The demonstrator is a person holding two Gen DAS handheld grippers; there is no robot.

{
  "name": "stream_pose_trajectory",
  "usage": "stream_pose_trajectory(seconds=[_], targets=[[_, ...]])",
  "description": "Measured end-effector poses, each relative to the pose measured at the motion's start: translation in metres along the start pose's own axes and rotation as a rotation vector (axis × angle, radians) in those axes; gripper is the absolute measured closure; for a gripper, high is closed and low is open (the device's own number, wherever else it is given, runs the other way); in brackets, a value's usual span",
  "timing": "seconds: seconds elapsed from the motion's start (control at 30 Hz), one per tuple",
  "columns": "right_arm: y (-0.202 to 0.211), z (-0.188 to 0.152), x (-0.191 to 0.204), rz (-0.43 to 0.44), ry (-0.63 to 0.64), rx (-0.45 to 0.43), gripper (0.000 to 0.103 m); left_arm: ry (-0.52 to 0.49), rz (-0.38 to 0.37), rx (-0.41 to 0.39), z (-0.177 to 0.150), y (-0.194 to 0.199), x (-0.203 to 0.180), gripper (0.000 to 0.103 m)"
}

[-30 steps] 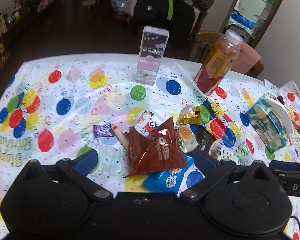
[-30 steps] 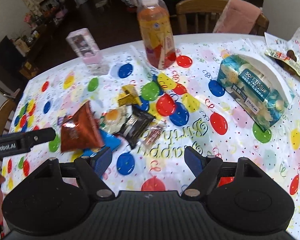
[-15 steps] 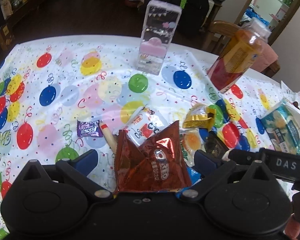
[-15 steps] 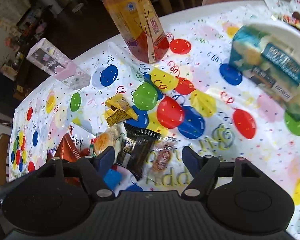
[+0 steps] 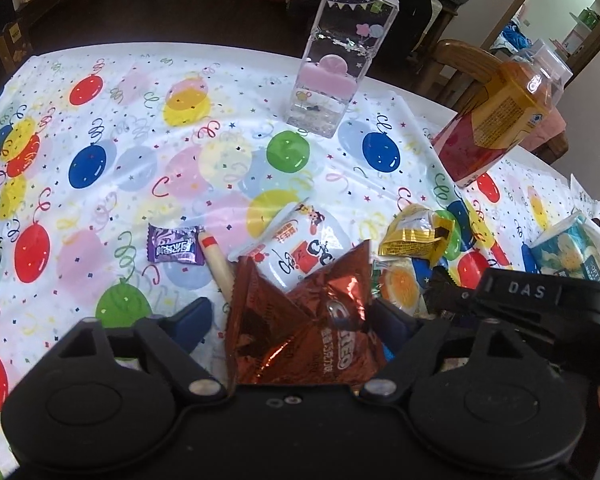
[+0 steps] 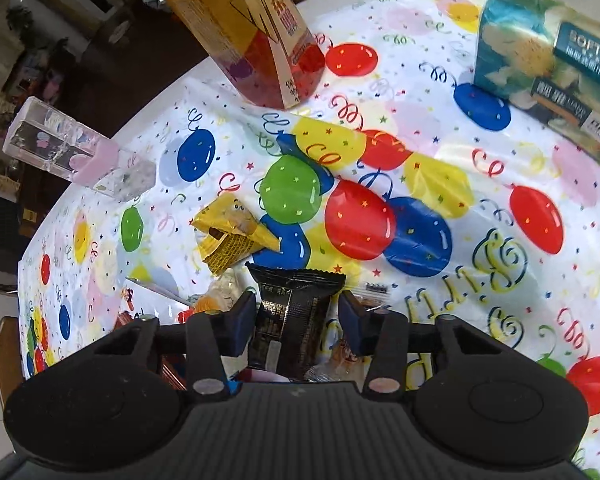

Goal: Organize snacks
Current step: 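Grasp the brown triangular packet with the left tool while the right tool grasps the black candy bar, then carry the brown packet with the left tool while the right tool carries the black candy bar over the box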

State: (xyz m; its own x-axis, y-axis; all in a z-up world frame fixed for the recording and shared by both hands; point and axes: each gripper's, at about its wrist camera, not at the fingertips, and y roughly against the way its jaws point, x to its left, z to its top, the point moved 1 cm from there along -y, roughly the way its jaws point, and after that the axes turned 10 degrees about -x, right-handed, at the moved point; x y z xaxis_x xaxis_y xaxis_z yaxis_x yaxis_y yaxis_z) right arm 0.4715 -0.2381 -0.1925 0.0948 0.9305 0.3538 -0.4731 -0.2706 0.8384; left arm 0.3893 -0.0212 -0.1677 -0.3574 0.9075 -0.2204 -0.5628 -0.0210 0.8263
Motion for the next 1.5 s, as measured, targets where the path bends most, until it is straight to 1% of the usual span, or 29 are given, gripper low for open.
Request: stream_pose_trajectory(seconds=[0.07,0.13,0.23,0.3,0.53,0.7,0.8,0.93,1.17,1.5], targets=[[-0.001,-0.001,0.0,-0.001,-0.002,0.0,0.061,0.006,-0.009,0.003,-0.001,-0.001,0.001,0.029],[-0.001,-0.002,0.001,0.003,-0.003,-0.007,0.067,0.013,-0.014,-0.001,-0.001,0.0,0.001,0.031],[0.003,-0.003,0.003,0.001,0.016,-0.022,0.071,0.014,-0.022,-0.009,-0.002,0.002,0.003,0.034],[0.006,-0.003,0.004,-0.002,0.031,-0.032,0.071,0.015,-0.025,-0.013,-0.003,0.003,0.005,0.042],[0.028,-0.007,0.002,0.0,0.051,-0.061,0.072,0.038,-0.032,-0.018,-0.006,0.013,0.013,0.045],[0.052,-0.01,0.003,0.034,0.059,-0.076,0.072,0.055,-0.052,-0.026,-0.006,0.028,0.018,0.045],[0.069,-0.014,0.007,0.048,0.077,-0.084,0.072,0.043,-0.054,-0.034,-0.006,0.04,0.019,0.045],[0.095,-0.023,0.013,0.074,0.113,-0.092,0.072,0.039,-0.079,-0.041,-0.007,0.059,0.022,0.045],[0.142,-0.049,0.023,0.093,0.175,-0.094,0.072,-0.019,-0.112,-0.044,-0.016,0.098,0.025,0.045],[0.201,-0.101,0.038,0.097,0.259,-0.091,0.072,-0.094,-0.179,-0.038,-0.04,0.156,0.036,0.045]])
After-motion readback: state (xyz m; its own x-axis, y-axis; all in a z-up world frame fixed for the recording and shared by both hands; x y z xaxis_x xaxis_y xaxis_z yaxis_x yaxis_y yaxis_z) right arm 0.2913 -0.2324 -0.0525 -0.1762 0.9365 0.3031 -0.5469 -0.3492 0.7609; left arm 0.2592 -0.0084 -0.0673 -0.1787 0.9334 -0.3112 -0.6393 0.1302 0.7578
